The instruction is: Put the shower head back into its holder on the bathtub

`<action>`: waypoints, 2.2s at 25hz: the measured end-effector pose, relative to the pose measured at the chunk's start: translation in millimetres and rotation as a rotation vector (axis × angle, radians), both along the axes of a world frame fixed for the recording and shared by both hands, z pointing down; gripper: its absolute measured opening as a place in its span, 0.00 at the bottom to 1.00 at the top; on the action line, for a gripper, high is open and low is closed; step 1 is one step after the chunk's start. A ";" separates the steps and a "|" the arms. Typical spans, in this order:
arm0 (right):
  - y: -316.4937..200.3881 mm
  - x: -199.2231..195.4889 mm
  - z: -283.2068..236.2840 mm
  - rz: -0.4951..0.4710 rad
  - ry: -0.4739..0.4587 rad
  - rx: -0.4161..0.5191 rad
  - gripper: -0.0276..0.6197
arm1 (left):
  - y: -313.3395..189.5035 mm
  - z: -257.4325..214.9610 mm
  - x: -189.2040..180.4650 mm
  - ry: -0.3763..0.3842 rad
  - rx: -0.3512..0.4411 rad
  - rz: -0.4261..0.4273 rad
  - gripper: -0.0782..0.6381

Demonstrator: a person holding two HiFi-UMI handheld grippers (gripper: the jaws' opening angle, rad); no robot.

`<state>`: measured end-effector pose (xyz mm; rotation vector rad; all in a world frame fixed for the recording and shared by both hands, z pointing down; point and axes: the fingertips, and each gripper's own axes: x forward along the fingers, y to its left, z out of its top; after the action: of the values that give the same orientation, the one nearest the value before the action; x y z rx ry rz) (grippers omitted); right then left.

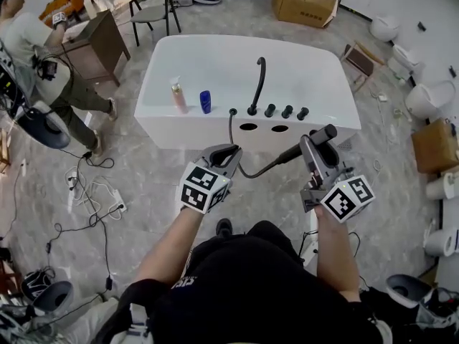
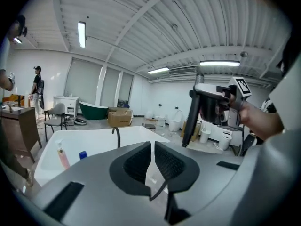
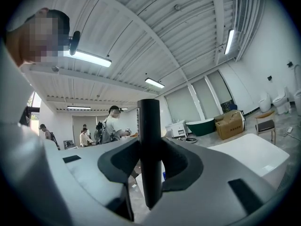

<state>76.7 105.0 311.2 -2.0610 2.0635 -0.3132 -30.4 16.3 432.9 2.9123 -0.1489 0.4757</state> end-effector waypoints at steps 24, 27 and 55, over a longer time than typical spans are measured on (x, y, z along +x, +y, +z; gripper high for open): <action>-55.1 84.3 -51.0 -0.118 -0.010 0.079 0.27 | 43.7 107.1 157.9 -0.171 -0.050 0.274 0.51; -56.1 86.4 -49.0 -0.120 -0.023 0.074 0.27 | 43.0 117.9 163.9 -0.170 -0.053 0.285 0.48; -39.3 152.1 -65.0 -0.073 -0.106 0.160 0.27 | -76.6 71.0 197.8 -0.094 0.036 -0.004 0.21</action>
<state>228.8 65.8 246.2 -1.8406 2.0330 -0.2538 167.4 -60.3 503.9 2.9245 -0.1786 0.6162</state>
